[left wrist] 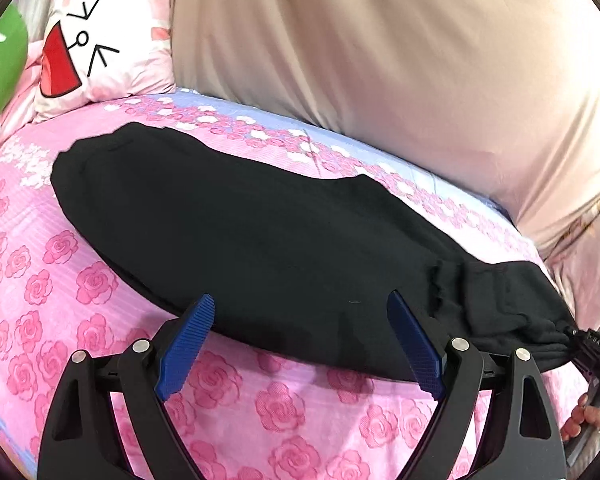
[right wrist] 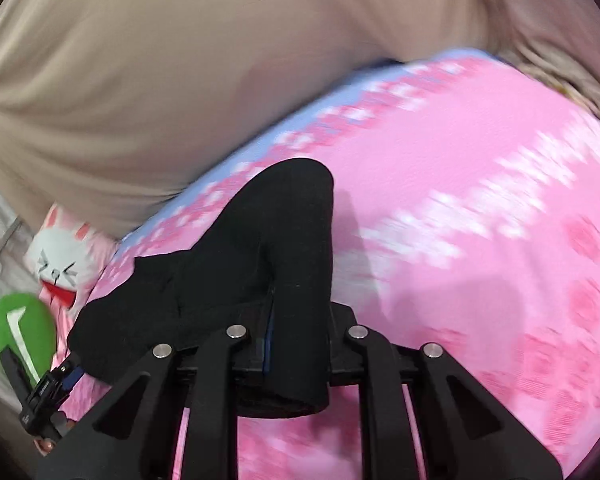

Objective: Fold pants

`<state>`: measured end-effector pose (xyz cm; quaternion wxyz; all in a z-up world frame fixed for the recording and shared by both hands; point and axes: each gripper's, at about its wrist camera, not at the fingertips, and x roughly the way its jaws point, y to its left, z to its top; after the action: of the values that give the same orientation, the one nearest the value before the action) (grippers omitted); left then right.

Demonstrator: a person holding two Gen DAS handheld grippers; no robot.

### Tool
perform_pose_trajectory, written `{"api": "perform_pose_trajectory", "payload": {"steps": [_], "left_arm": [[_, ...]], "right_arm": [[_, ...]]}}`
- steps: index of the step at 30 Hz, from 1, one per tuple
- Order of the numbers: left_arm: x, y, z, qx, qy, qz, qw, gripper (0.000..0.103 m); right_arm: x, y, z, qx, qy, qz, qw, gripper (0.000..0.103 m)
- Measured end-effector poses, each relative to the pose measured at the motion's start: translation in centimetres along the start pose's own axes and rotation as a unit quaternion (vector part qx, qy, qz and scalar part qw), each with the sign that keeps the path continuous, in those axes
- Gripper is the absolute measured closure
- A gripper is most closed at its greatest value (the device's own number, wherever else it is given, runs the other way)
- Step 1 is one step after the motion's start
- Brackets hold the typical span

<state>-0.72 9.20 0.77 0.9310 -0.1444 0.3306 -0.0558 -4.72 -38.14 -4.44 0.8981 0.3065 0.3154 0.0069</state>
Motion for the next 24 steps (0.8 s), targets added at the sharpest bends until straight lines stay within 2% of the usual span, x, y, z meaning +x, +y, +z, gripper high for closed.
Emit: {"api": "perform_pose_trajectory", "payload": {"steps": [2,3,4,6,7,8,9,10,11,15,17,18,19,20,21,22,24], "left_arm": [[0.0,-0.5,-0.2,0.007,0.006,0.001,1.0,0.017],[0.0,-0.7,-0.2,0.011,0.01,0.003,0.9999,0.017],[0.0,-0.7,-0.2,0.011,0.011,0.005,0.9999,0.017],[-0.4,0.1,0.1,0.002,0.011,0.008,0.9999,0.017],[-0.7,0.7,0.4,-0.006,0.01,0.009,0.9999,0.017],[-1.0,1.7,0.8,-0.019,0.008,0.008,0.9997,0.017],[-1.3,2.5,1.1,-0.03,0.006,0.009,0.9995,0.017],[-1.7,3.9,1.6,-0.049,0.003,0.011,0.9988,0.017],[-2.0,5.2,2.0,-0.066,0.001,0.01,0.9978,0.017],[-3.2,9.6,2.9,-0.129,-0.011,0.022,0.9914,0.017],[-4.1,10.9,2.8,-0.133,-0.021,0.041,0.99,0.017],[-4.4,11.1,2.8,-0.13,-0.022,0.045,0.9902,0.017],[-4.8,11.4,2.7,-0.124,-0.025,0.055,0.9905,0.017],[-5.0,11.6,2.6,-0.118,-0.026,0.062,0.9907,0.017],[-5.2,11.9,2.5,-0.114,-0.028,0.066,0.991,0.017],[-5.3,12.2,2.3,-0.11,-0.028,0.066,0.9913,0.017],[-5.2,12.7,2.0,-0.109,-0.024,0.064,0.9916,0.017]], "right_arm": [[-0.9,-0.9,-0.2,0.014,-0.012,0.0,1.0,0.087],[-1.6,-1.0,-0.1,0.011,-0.027,-0.013,0.999,0.083],[-1.8,-0.8,0.1,0.005,-0.04,-0.044,0.998,0.078],[-3.2,-0.4,0.5,-0.014,-0.066,-0.133,0.989,0.073],[-4.0,0.3,0.5,-0.026,-0.072,-0.132,0.988,0.072],[-4.7,1.2,0.4,-0.044,-0.074,-0.114,0.99,0.061],[-5.3,3.3,0.0,-0.078,-0.07,-0.09,0.99,0.039],[-5.6,4.9,-0.6,-0.101,-0.066,-0.084,0.989,0.017],[-5.7,6.9,-1.5,-0.135,-0.06,-0.076,0.986,0.011],[-2.2,15.7,-6.6,-0.285,0.001,-0.046,0.957,0.012],[0.4,17.8,-7.7,-0.324,0.018,-0.056,0.944,0.015],[1.8,18.4,-8.0,-0.337,0.027,-0.066,0.939,0.028],[3.2,18.6,-7.9,-0.338,0.041,-0.074,0.937,0.056],[4.4,18.3,-7.6,-0.328,0.057,-0.076,0.94,0.071],[5.0,18.1,-7.4,-0.316,0.067,-0.075,0.943,0.096],[5.2,18.0,-7.1,-0.305,0.073,-0.065,0.947,0.103],[4.4,18.7,-6.2,-0.297,0.066,-0.048,0.952,0.103]]}}
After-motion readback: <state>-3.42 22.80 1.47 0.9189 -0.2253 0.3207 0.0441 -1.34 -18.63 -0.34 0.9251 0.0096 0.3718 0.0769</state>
